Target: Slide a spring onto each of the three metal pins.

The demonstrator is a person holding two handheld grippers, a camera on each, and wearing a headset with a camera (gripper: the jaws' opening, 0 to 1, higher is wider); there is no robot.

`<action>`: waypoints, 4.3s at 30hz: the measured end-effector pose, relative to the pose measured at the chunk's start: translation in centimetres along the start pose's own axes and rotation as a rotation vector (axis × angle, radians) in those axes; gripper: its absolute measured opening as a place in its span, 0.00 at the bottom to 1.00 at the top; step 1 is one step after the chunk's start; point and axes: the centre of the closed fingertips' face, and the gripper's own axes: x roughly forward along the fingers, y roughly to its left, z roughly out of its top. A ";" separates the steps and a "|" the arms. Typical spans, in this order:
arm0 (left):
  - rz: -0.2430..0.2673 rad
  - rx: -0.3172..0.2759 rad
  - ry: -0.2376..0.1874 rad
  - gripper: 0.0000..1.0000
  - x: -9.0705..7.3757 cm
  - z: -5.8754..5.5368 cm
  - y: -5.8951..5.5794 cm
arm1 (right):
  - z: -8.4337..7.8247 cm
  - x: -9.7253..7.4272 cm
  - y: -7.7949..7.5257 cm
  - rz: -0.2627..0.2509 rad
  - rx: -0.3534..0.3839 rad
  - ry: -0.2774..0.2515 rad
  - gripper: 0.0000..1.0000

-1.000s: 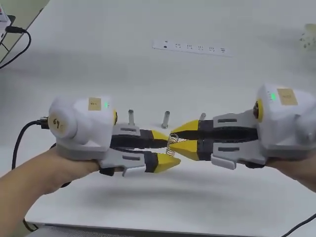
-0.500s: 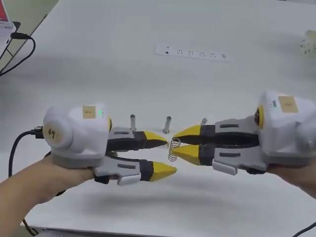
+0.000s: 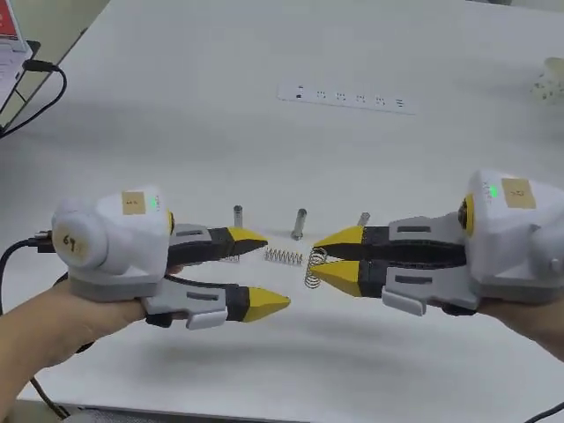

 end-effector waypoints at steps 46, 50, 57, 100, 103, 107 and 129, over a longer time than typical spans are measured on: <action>0.266 -0.065 0.007 0.98 -5.6 -3.3 5.1 | -2.9 -2.0 -2.8 -0.160 0.053 0.034 0.08; 0.267 -0.070 0.009 0.98 -5.7 -3.5 5.1 | -3.2 -2.3 -3.1 -0.172 0.051 0.038 0.08; 0.281 -0.068 0.001 0.98 -6.0 -3.3 5.4 | -3.4 -3.3 -4.6 -0.228 0.069 0.028 0.08; 0.303 -0.091 0.008 0.98 -6.5 -3.7 5.7 | -4.4 -5.1 -14.5 -0.466 0.144 0.013 0.08; 0.303 -0.096 0.012 0.98 -6.5 -3.7 5.7 | -4.5 -4.7 -14.6 -0.468 0.149 0.018 0.08; 0.307 -0.095 0.012 0.98 -6.5 -3.7 5.8 | -4.9 -4.3 -14.9 -0.470 0.155 0.027 0.08; 0.319 -0.102 0.021 0.98 -6.8 -4.0 6.3 | -6.5 -3.5 -15.6 -0.465 0.197 0.061 0.08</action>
